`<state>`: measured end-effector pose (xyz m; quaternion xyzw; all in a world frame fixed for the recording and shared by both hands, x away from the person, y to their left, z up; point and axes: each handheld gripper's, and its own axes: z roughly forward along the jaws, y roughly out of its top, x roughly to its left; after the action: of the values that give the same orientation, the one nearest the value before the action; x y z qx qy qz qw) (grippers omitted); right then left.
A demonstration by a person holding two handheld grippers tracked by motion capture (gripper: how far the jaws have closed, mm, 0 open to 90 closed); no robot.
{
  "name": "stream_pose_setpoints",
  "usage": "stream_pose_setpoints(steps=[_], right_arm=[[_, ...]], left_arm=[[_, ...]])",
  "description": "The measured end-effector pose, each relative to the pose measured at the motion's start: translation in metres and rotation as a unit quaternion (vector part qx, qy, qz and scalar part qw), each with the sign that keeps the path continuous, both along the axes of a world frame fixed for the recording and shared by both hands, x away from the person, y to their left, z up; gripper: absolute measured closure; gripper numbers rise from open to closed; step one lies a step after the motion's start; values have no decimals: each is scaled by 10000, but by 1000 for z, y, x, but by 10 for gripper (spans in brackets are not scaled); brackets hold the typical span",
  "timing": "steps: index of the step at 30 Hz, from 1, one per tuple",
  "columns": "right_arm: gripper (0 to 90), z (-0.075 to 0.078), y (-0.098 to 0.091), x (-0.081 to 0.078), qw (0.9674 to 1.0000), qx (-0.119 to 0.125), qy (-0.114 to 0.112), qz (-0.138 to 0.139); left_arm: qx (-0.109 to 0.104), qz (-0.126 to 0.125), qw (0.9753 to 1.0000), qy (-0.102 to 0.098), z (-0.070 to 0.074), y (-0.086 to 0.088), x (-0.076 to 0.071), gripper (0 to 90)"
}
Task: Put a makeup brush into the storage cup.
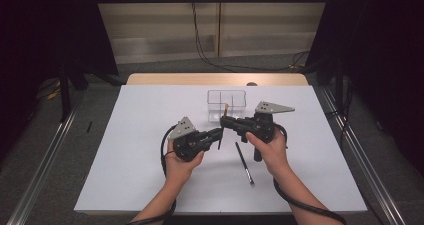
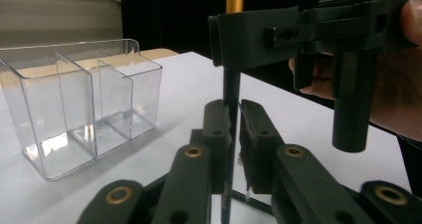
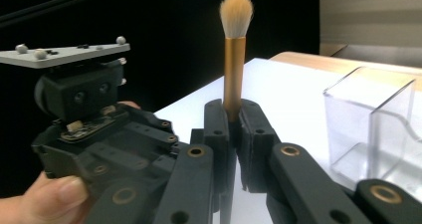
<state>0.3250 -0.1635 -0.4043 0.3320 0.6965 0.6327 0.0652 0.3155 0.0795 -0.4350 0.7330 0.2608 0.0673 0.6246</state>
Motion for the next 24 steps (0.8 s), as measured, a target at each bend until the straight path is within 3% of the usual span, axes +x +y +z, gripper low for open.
stream_pose_setpoints(steps=[14, 24], right_arm=[[840, 4, -7, 5, 9998, -94, -156, -32], [839, 4, -7, 10, 9998, -118, -172, -37]], left_arm=[[27, 21, 9997, -225, 4, 5, 0, 568], [-152, -35, 9994, -319, 6, 10, 1, 381]])
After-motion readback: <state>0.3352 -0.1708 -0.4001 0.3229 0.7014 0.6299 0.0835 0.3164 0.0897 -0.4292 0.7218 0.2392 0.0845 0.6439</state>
